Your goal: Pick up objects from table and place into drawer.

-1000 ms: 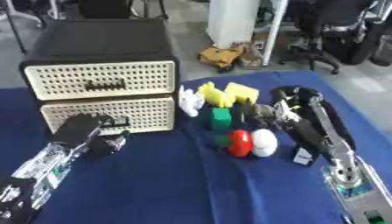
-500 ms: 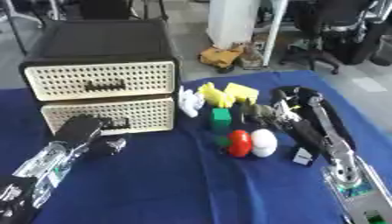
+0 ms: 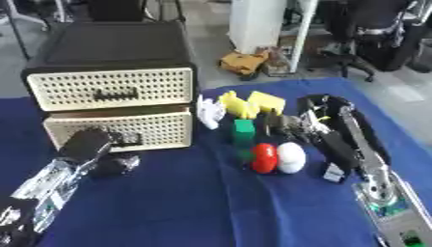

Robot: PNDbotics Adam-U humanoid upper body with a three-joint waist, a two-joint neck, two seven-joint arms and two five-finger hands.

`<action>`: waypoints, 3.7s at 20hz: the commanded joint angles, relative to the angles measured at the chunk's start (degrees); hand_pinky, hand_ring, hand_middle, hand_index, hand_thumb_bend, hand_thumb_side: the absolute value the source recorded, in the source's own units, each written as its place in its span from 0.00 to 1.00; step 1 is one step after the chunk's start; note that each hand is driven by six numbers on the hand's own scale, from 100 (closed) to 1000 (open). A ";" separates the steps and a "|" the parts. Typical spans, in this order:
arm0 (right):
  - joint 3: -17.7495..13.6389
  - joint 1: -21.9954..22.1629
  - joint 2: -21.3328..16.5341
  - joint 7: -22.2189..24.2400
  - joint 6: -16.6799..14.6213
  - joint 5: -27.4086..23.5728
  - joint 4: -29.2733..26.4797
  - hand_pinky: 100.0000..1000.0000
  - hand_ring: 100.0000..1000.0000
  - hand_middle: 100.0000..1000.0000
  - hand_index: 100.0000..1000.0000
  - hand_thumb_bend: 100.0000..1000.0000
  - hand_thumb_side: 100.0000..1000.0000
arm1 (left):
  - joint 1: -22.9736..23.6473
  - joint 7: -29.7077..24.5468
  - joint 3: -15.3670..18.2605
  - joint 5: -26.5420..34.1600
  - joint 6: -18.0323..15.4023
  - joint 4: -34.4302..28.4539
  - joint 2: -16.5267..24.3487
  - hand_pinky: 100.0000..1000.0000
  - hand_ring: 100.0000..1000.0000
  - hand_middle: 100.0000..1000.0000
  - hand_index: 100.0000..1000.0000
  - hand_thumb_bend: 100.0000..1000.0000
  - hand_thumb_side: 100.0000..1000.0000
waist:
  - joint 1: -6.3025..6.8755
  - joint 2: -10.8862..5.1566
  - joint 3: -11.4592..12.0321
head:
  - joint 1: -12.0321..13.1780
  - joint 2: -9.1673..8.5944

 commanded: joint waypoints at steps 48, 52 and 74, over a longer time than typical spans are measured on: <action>-0.98 0.13 -1.18 -0.26 -0.19 0.01 -0.79 0.37 0.50 0.58 0.70 0.00 0.73 | 14.27 -20.49 -7.85 18.60 0.30 -35.43 7.42 0.00 0.00 0.00 0.72 0.25 1.00 | 0.48 -1.65 1.17 | -1.46 0.67; -1.01 0.11 -1.21 -0.29 -0.20 0.02 -0.83 0.37 0.50 0.58 0.70 0.00 0.72 | 14.82 -20.03 -7.29 18.79 0.67 -37.10 7.76 0.00 0.00 0.00 0.77 0.24 1.00 | 0.42 -1.64 1.30 | -1.54 0.62; -1.40 0.15 -2.00 -0.41 0.20 0.72 0.39 0.37 0.50 0.58 0.70 0.00 0.72 | 17.94 -7.09 3.53 26.11 5.99 -44.41 7.69 0.00 0.00 0.00 0.67 0.15 1.00 | 0.12 -1.55 2.24 | -2.31 0.61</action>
